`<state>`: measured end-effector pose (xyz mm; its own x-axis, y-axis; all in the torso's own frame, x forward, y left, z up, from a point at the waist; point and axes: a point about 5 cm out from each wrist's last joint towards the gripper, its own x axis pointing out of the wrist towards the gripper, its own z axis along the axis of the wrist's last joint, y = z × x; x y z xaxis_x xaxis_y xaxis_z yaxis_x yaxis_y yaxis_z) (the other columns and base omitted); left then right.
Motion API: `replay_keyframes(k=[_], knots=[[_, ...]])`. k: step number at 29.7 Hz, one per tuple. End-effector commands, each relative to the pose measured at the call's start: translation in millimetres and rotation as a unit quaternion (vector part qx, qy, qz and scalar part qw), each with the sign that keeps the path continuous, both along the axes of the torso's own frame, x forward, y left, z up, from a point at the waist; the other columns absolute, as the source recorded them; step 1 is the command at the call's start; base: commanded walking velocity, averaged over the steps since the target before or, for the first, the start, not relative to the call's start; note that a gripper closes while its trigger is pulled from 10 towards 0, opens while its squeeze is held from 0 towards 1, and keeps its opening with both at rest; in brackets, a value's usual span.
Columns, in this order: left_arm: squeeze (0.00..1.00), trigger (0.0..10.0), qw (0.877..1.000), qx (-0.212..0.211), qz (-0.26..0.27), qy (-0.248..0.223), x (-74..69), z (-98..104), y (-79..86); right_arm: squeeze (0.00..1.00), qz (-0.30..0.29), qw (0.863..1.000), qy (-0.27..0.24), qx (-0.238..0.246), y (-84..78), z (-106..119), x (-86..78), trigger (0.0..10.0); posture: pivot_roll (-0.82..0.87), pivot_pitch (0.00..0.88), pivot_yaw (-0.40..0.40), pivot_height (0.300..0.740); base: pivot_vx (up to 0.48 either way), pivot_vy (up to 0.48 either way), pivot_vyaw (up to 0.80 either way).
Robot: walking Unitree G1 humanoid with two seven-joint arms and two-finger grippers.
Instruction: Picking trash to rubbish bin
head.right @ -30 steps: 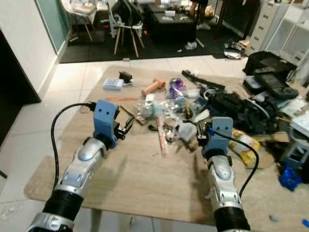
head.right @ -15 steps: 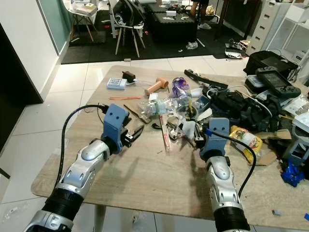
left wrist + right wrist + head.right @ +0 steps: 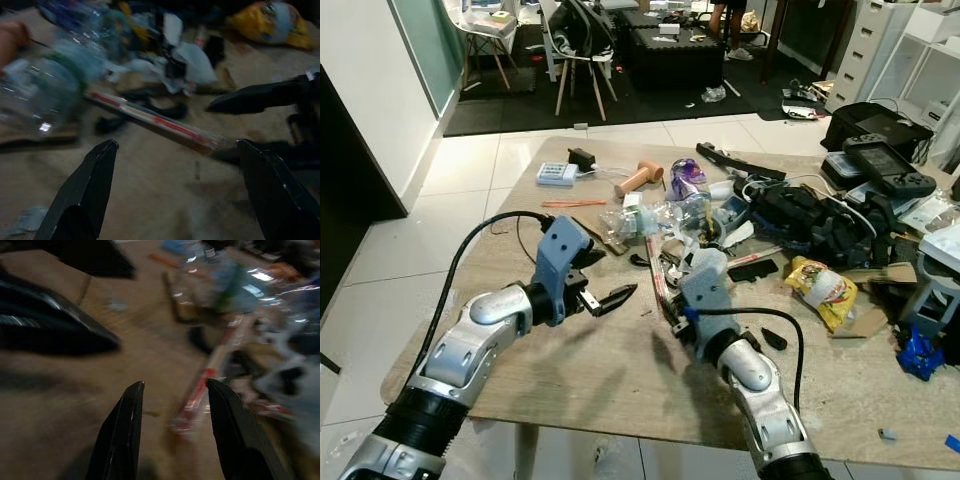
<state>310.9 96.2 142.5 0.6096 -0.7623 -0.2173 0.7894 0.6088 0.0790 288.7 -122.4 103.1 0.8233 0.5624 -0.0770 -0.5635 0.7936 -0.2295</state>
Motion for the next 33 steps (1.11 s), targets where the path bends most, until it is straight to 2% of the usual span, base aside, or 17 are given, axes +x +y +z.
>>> replay_keyframes(k=[1,6,7,8,10,13,16,20,21,22,23,24,29,30,33], knots=[[1.0,10.0,1.0,0.009,-0.002,0.008,-2.3,-3.0,0.9,0.0,0.002,1.0,0.021,0.0,-0.3,-6.3,-1.2,10.0,-0.09,0.067,0.015,0.74,0.0,0.0,0.0],[1.0,10.0,0.997,0.032,0.065,-0.024,10.4,-1.3,12.6,0.02,-0.003,1.0,0.02,-0.002,2.0,-8.1,8.0,10.0,-0.09,0.071,0.01,0.74,0.0,0.0,0.0],[1.0,10.0,0.996,0.031,0.073,-0.027,12.0,-0.8,13.9,0.07,-0.012,1.0,0.018,-0.008,1.0,-8.7,11.0,10.0,-0.08,0.07,0.006,0.74,0.0,0.0,0.0],[1.0,10.0,0.996,0.029,0.077,-0.027,12.5,-0.2,14.5,0.07,-0.017,1.0,0.018,-0.012,0.1,-8.7,12.5,10.0,-0.08,0.07,0.006,0.74,0.0,0.0,0.0],[1.0,10.0,0.995,0.036,0.089,-0.03,13.4,-0.1,15.4,0.0,-0.045,0.999,0.018,-0.016,-4.4,-10.6,19.3,10.0,-0.08,0.073,0.006,0.74,0.0,0.0,0.0],[1.0,10.0,0.993,0.041,0.106,-0.035,14.8,-0.5,17.6,0.0,-0.065,0.998,0.024,-0.011,-8.4,-13.1,26.9,10.0,-0.08,0.082,0.012,0.74,0.0,0.0,0.0],[1.0,10.0,0.989,0.035,0.133,-0.048,18.3,4.2,21.2,0.0,-0.063,0.997,0.036,0.005,-8.4,-13.4,36.6,10.0,-0.07,0.095,0.014,0.74,0.0,0.0,0.0],[1.0,10.0,0.985,0.025,0.156,-0.069,21.9,10.4,25.3,0.0,-0.045,0.998,0.035,0.01,-4.7,-9.6,41.7,10.0,-0.06,0.106,0.013,0.74,0.0,0.0,0.0],[1.0,10.0,0.983,0.021,0.163,-0.076,23.0,12.3,26.5,0.07,-0.038,0.999,0.033,0.014,-3.1,-7.8,43.3,10.0,-0.06,0.106,0.013,0.74,0.0,0.0,0.0],[1.0,10.0,0.982,0.016,0.169,-0.082,23.5,14.0,27.9,0.83,-0.032,0.999,0.03,0.02,-1.3,-5.1,44.6,10.0,-0.06,0.111,0.009,0.74,0.0,0.0,0.0],[1.0,10.0,0.982,0.016,0.169,-0.082,23.5,14.0,27.9,0.83,-0.032,0.999,0.03,0.02,-1.3,-5.1,44.6,10.0,-0.06,0.111,0.009,0.74,0.0,0.0,0.0],[1.0,10.0,0.981,0.012,0.174,-0.086,23.4,15.1,29.2,1.0,-0.024,0.999,0.028,0.027,1.0,-2.3,45.6,10.0,-0.07,0.114,0.007,0.74,0.0,0.0,0.0],[1.0,10.0,0.979,-0.001,0.181,-0.089,21.2,17.9,33.0,1.0,0.008,1.0,0.006,0.029,11.9,9.9,48.7,10.0,-0.07,0.118,0.003,0.74,0.0,0.0,0.0],[0.92,10.0,0.98,-0.001,0.181,-0.088,20.4,16.7,33.2,1.0,0.007,1.0,0.001,0.026,13.1,10.9,49.9,10.0,-0.07,0.119,-0.001,0.74,0.0,0.0,0.0],[0.79,10.0,0.981,-0.002,0.176,-0.087,17.8,13.8,32.1,1.0,-0.019,1.0,-0.015,0.015,13.4,13.2,53.5,10.0,-0.07,0.119,-0.004,0.74,0.0,0.0,0.0]])
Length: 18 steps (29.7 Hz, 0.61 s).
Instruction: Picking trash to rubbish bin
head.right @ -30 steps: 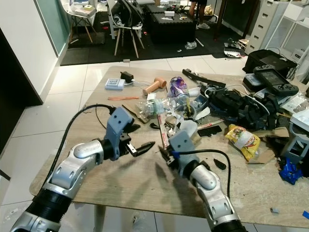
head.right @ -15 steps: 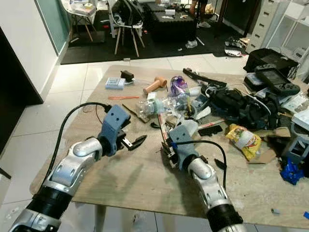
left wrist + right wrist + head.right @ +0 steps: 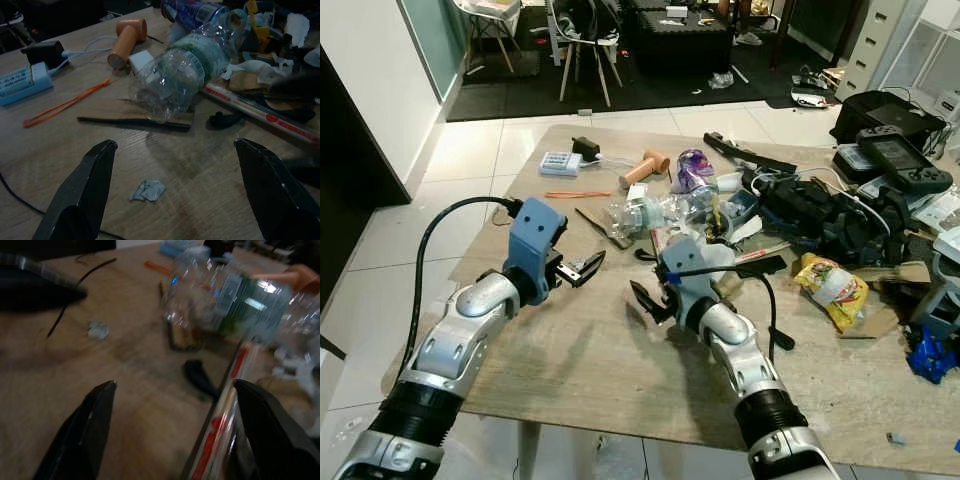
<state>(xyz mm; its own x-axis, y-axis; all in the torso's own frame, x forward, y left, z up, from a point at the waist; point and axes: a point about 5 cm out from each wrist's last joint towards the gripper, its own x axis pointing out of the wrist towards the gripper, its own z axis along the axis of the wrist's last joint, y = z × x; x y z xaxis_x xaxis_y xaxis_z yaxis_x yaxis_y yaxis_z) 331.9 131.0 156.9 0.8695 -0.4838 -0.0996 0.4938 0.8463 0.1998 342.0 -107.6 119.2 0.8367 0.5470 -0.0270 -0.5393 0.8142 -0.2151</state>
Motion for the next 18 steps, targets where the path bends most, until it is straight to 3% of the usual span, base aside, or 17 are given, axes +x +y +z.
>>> replay_keyframes(k=[1,2,3,4,6,7,13,15,18], knots=[[0.79,10.0,1.0,-0.009,-0.009,-0.004,-3.9,-1.0,-3.3,1.0,-0.023,1.0,0.0,-0.008,-2.6,-3.4,1.2,10.0,-0.08,0.12,-0.004,0.74,0.0,0.0,0.0],[0.79,10.0,1.0,-0.009,-0.009,-0.004,-3.9,-1.0,-3.3,1.0,-0.023,1.0,0.0,-0.008,-2.6,-3.4,1.2,10.0,-0.08,0.12,-0.004,0.74,0.0,0.0,0.0],[0.72,10.0,1.0,-0.01,-0.012,-0.004,-4.5,-1.2,-4.1,1.0,-0.033,0.999,0.002,-0.006,-3.6,-4.2,1.8,10.0,-0.08,0.117,-0.004,0.74,0.0,0.0,0.0],[0.52,10.0,1.0,-0.009,-0.018,-0.005,-5.2,-1.4,-5.5,0.93,-0.047,0.999,0.006,-0.005,-5.0,-5.2,2.5,10.0,-0.08,0.116,-0.003,0.74,0.0,0.0,0.0],[0.52,10.0,1.0,-0.008,-0.023,-0.005,-5.8,-1.6,-6.4,0.93,-0.057,0.998,0.008,-0.004,-6.0,-5.9,3.0,10.0,-0.08,0.115,-0.002,0.74,0.0,0.0,0.0],[0.0,10.0,0.999,-0.003,-0.038,0.0,-7.7,-3.0,-9.1,0.0,-0.074,0.997,0.019,-0.012,-7.5,-10.2,2.9,10.0,-0.08,0.113,-0.002,0.74,0.0,0.0,0.0],[0.0,10.0,0.998,0.001,-0.063,0.009,-11.4,-5.5,-12.6,0.0,-0.086,0.993,0.079,-0.037,-8.6,-28.0,0.4,10.0,-0.08,0.108,0.001,0.74,0.0,0.0,0.0],[0.0,10.0,0.992,-0.007,-0.125,0.005,-19.8,-4.8,-20.7,0.0,-0.089,0.987,0.125,-0.048,-8.9,-42.3,-3.8,10.0,-0.08,0.101,-0.002,0.74,0.0,0.0,0.0],[0.0,10.0,0.988,-0.009,-0.154,0.006,-23.9,-4.7,-24.0,0.0,-0.096,0.985,0.142,-0.035,-9.3,-46.4,-4.8,10.0,-0.08,0.099,-0.004,0.74,0.0,0.0,0.0]])
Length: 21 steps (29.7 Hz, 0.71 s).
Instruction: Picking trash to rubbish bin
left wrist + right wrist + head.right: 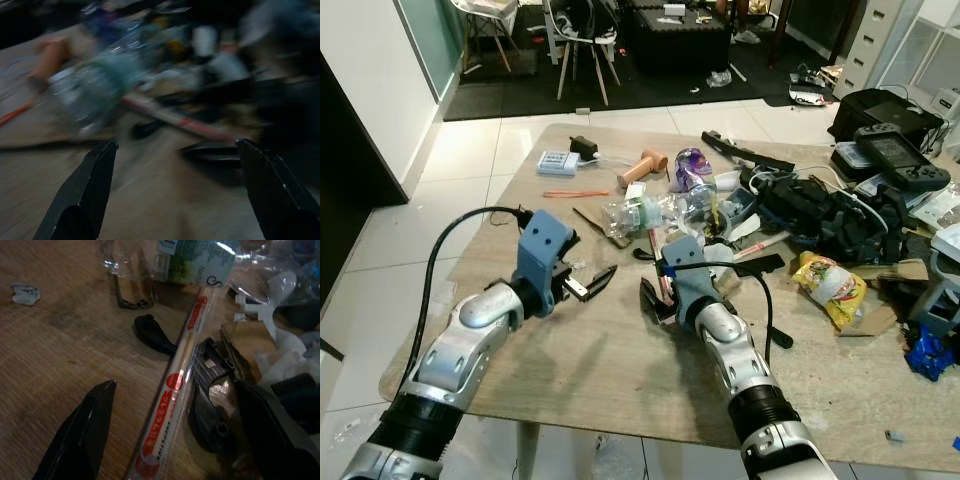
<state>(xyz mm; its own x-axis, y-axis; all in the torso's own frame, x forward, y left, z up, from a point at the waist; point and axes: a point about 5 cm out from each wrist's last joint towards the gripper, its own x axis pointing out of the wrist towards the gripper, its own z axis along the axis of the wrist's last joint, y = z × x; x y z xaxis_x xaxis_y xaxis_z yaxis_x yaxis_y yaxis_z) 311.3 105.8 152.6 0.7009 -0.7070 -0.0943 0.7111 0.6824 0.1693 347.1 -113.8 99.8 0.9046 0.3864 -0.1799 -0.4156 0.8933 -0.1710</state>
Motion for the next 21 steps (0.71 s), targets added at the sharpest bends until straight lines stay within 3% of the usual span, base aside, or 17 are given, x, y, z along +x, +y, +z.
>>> replay_keyframes(k=[1,7,10,13,20,21], knots=[[0.0,10.0,1.0,0.006,-0.021,-0.002,-3.9,-0.5,0.7,0.0,-0.012,0.997,0.072,-0.007,-3.5,-28.4,-10.1,10.0,-0.08,0.099,-0.004,0.74,0.0,0.0,0.0],[0.0,10.0,1.0,0.023,-0.019,0.002,-3.7,-4.5,1.5,0.0,-0.002,0.996,0.088,-0.001,-3.4,-32.9,-11.3,10.0,-0.08,0.095,-0.004,0.74,0.0,0.0,0.0],[0.0,10.0,1.0,0.023,-0.021,0.004,-4.3,-5.4,1.8,0.0,0.017,0.994,0.105,-0.026,-2.4,-35.8,-12.6,10.0,-0.07,0.096,-0.004,0.74,0.0,0.0,0.0],[0.0,10.0,0.999,0.025,-0.024,0.005,-5.1,-6.7,2.3,0.0,0.04,0.987,0.13,-0.08,-2.8,-42.7,-16.3,10.0,-0.08,0.096,-0.004,0.74,0.0,0.0,0.0],[0.0,10.0,0.999,0.03,-0.029,0.005,-5.6,-7.9,1.6,0.0,0.033,0.986,0.153,-0.063,-3.0,-46.1,-17.9,10.0,-0.08,0.098,-0.001,0.74,0.0,0.0,0.0],[0.0,10.0,0.999,0.032,-0.031,0.004,-5.7,-8.2,1.1,0.0,0.032,0.985,0.158,-0.058,-3.0,-46.8,-18.4,8.7,-0.08,0.098,-0.001,0.74,0.0,0.0,0.0]])
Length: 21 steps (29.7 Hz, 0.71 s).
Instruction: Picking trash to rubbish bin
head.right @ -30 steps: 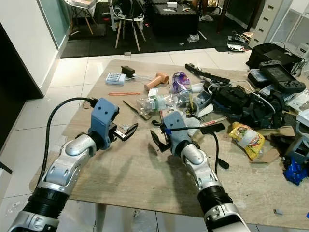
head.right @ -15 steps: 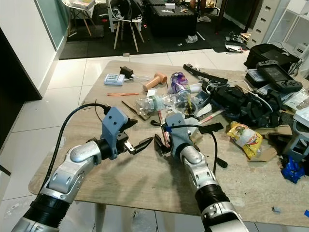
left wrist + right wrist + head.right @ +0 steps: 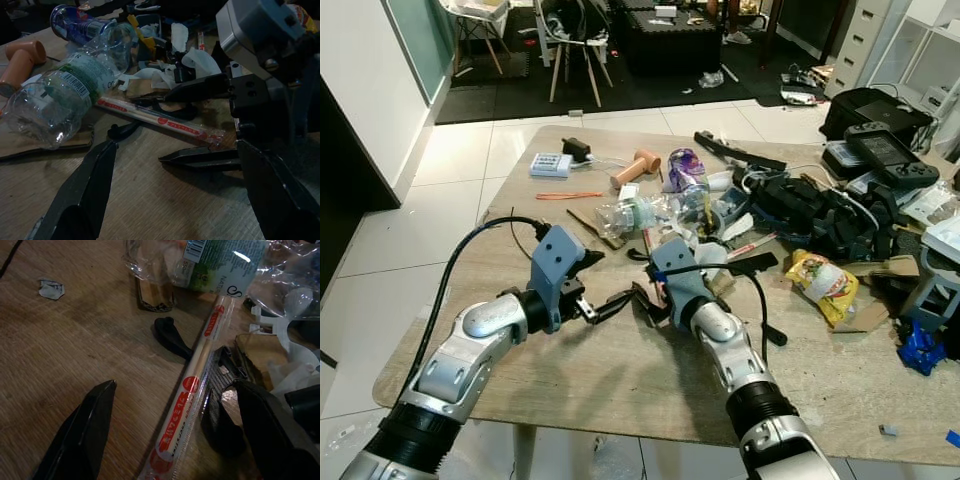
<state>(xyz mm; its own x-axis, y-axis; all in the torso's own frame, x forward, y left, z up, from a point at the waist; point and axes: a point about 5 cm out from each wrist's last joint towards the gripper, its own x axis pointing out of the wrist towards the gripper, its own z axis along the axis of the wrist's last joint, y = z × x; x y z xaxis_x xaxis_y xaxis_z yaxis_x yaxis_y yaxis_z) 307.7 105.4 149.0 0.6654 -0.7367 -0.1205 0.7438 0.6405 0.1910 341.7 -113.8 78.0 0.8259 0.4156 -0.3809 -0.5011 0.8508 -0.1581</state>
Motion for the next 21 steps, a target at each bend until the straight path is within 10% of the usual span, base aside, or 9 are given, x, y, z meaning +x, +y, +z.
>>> replay_keyframes(k=[1,3,21], knots=[[0.0,10.0,1.0,0.017,-0.008,0.003,-2.2,-4.7,1.1,0.0,-0.005,0.998,0.067,-0.01,-3.3,-25.8,-13.5,4.2,-0.08,0.097,0.0,0.74,0.0,0.0,0.0],[0.0,10.0,1.0,0.019,-0.01,0.002,-2.0,-4.7,1.0,0.0,-0.018,0.997,0.074,0.005,-3.9,-26.3,-13.9,0.0,-0.08,0.099,0.002,0.74,0.0,0.0,0.0],[0.0,10.0,0.999,0.025,-0.026,0.002,-2.4,-4.7,-1.2,0.0,-0.052,0.992,0.105,0.044,-6.4,-27.0,-15.4,0.0,-0.08,0.104,0.009,0.74,0.0,0.0,0.0]])
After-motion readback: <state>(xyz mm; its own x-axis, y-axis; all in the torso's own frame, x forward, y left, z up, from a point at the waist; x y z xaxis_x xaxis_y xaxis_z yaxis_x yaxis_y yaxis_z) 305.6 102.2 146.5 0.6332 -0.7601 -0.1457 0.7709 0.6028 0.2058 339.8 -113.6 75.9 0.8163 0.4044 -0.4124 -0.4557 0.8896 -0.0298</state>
